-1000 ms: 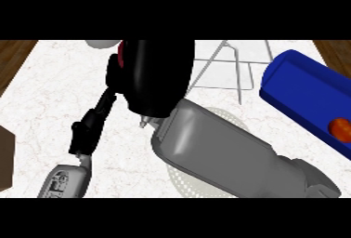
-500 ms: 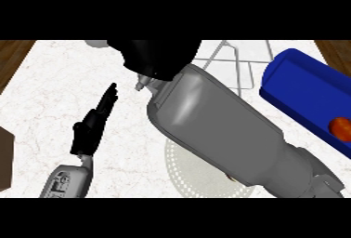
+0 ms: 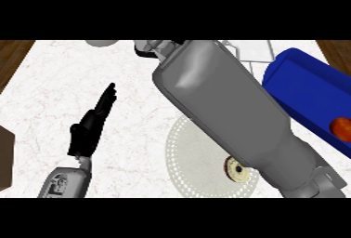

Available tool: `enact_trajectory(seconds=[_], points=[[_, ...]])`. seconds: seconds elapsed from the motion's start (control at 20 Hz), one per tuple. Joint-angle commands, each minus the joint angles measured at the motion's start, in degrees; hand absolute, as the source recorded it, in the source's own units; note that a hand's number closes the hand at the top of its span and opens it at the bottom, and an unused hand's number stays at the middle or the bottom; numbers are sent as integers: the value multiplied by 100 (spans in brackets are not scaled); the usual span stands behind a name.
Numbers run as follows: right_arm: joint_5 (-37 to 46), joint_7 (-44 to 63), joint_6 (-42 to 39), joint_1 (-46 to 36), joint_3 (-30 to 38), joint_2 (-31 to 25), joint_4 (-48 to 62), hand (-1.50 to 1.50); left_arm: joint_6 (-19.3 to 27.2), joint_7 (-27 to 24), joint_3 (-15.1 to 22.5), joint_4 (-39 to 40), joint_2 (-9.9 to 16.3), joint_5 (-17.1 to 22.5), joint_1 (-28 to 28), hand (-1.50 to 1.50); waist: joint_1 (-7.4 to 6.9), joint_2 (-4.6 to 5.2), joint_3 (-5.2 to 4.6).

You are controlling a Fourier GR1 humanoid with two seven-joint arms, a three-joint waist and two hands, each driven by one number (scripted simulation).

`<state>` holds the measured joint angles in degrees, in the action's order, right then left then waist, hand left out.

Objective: Pick the pear from the placemat and place it in the tiered shelf

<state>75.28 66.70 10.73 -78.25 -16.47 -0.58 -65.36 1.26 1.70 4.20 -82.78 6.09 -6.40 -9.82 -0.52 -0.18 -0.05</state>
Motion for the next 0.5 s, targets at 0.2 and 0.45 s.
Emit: enact_trajectory(seconds=[0.2,0.45], points=[[549,397,306,-53,197,55,930,150,91,241,-2,37,-106,-81,-261,0,-44,39,-1],[625,-740,538,-142,635,-125,1461,150,4,283,201,-406,-171,-104,122,0,-71,36,2]])
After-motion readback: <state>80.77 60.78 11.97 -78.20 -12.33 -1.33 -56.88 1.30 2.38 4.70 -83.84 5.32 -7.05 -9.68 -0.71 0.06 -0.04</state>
